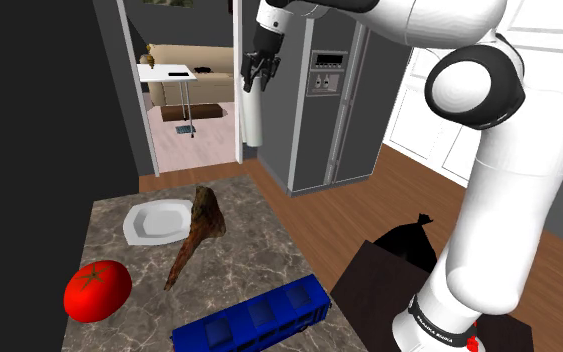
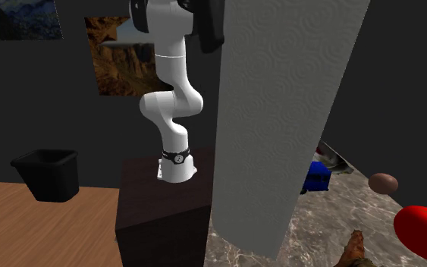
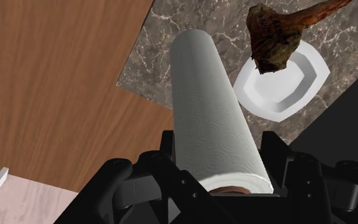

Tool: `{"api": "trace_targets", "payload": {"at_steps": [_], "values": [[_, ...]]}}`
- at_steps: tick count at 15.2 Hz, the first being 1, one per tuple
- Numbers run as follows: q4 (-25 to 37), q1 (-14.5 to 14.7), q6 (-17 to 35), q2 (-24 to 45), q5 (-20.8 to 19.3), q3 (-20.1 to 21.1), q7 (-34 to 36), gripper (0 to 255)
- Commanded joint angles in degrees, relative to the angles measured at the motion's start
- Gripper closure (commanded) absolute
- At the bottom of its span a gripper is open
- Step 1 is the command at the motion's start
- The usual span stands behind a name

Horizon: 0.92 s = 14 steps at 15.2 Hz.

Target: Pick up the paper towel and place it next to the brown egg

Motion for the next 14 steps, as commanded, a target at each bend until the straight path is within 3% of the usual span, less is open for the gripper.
{"api": "trace_targets", "payload": {"at_steps": [1, 3, 14], "values": [[2.9, -0.1, -1.9, 0.9, 0.1, 0.0, 0.2, 255], [5.5, -0.2, -3.7, 1.8, 0.2, 0.0, 0.4, 255], [-8.9, 8.7, 1.5, -8.9, -4.7, 5.9, 14.3, 255]]}}
